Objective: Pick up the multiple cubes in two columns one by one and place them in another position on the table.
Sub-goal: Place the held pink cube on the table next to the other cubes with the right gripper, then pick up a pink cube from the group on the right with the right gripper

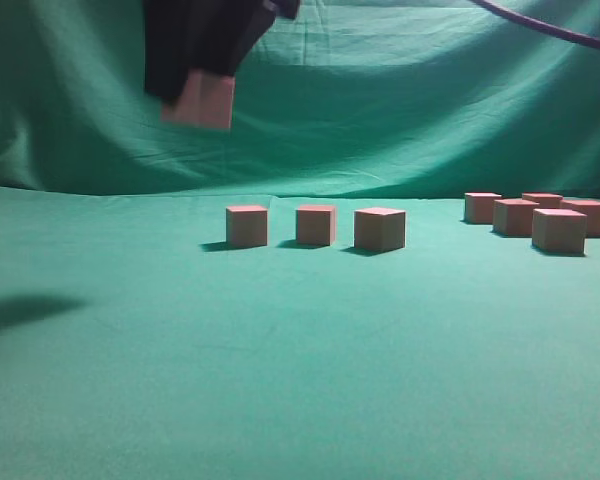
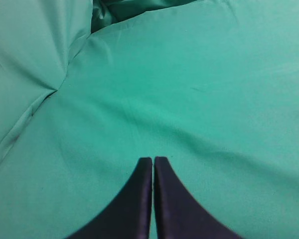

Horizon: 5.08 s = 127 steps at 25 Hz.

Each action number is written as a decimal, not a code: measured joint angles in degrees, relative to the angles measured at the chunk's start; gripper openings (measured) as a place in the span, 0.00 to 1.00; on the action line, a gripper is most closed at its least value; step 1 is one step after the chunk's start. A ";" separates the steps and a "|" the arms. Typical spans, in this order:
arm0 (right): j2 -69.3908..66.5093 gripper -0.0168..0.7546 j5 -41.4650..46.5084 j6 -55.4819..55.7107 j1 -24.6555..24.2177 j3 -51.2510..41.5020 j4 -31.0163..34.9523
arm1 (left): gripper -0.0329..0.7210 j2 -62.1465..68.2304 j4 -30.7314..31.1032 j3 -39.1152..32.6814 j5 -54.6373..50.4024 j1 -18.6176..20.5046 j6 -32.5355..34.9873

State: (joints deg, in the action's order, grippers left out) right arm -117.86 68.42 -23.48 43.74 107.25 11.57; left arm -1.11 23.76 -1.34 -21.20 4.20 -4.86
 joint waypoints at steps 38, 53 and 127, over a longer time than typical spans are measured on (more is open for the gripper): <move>-15.33 0.35 -4.27 -21.13 -0.69 9.20 -4.63 | 0.04 0.00 0.00 0.00 0.00 0.00 0.00; -15.33 0.35 -3.66 -33.56 -1.94 9.20 0.38 | 0.04 0.00 0.00 0.00 0.00 0.00 0.00; 29.26 0.62 -14.69 30.83 -31.82 -34.22 -9.87 | 0.04 0.00 0.00 0.00 0.00 0.00 0.00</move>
State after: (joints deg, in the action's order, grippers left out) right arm -88.60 53.73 7.35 11.92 73.03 1.70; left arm -1.11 23.76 -1.34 -21.20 4.20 -4.86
